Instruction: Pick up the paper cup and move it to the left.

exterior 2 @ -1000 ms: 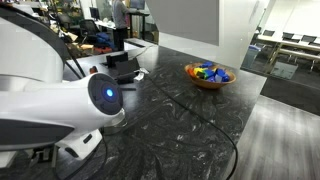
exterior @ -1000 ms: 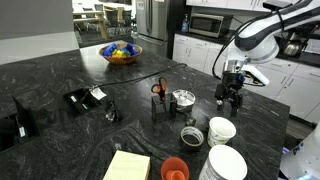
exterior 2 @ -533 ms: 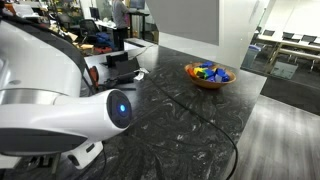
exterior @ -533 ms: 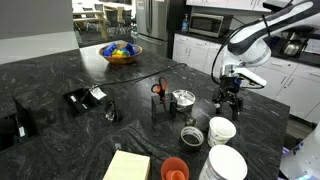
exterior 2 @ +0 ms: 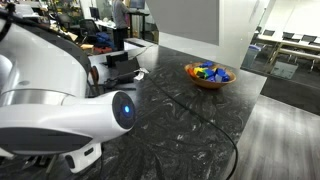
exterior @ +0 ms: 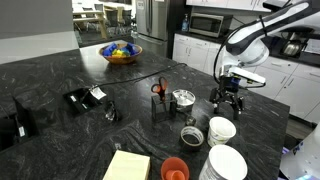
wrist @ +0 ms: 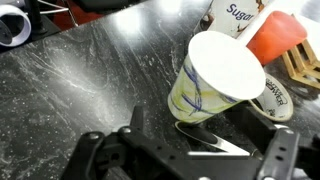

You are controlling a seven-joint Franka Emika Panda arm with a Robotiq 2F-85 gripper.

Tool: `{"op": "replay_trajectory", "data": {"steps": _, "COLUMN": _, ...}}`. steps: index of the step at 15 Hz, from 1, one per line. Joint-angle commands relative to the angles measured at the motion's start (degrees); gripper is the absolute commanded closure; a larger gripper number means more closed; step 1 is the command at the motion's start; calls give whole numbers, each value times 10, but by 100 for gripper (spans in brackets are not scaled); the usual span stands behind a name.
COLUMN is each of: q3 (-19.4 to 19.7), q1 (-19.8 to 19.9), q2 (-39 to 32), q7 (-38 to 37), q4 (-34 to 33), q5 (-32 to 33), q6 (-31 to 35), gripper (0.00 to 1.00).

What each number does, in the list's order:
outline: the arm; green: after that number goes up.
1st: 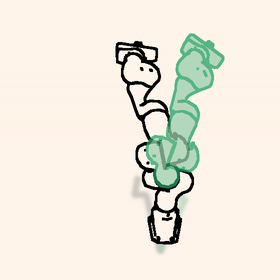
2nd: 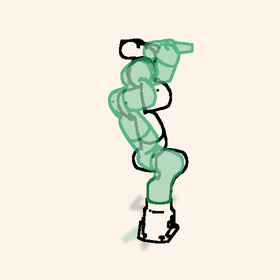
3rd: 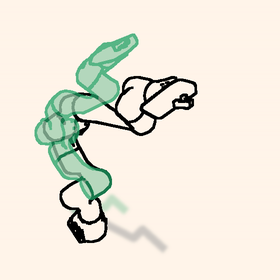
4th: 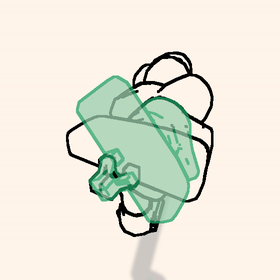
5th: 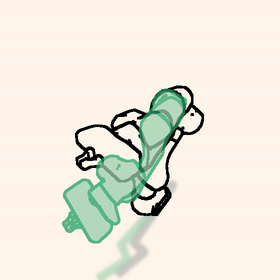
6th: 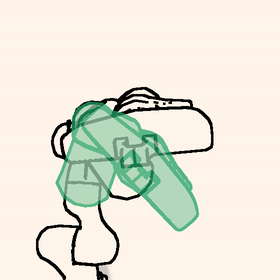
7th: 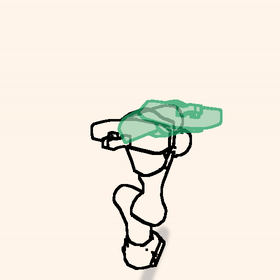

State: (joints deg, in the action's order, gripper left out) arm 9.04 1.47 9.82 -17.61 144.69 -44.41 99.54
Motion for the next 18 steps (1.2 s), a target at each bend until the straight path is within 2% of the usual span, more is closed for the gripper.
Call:
{"op": "replay_trajectory", "data": {"steps": 1, "q3": -13, "q1": 22, "q2": -42, "q7": -81, "q4": -41, "q5": -20, "q6": -56, "gripper": 0}}
{"op": "replay_trajectory", "data": {"steps": 4, "q3": -7, "q1": 29, "q2": -62, "q7": -102, "q4": -36, "q5": -65, "q6": -52, "gripper": 0}}
{"op": "replay_trajectory", "data": {"steps": 5, "q3": -15, "q1": 26, "q2": -46, "q7": -91, "q4": -29, "q5": -36, "q6": -34, "gripper": 0}}
{"op": "replay_trajectory", "data": {"steps": 12, "q3": -18, "q1": 26, "q2": -54, "q7": -98, "q4": -24, "q5": -53, "q6": -26, "gripper": 0}}
{"op": "replay_trajectory", "data": {"steps": 18, "q3": -29, "q1": 21, "q2": -83, "q7": -54, "q4": -26, "q5": -105, "q6": -32, "gripper": 0}}
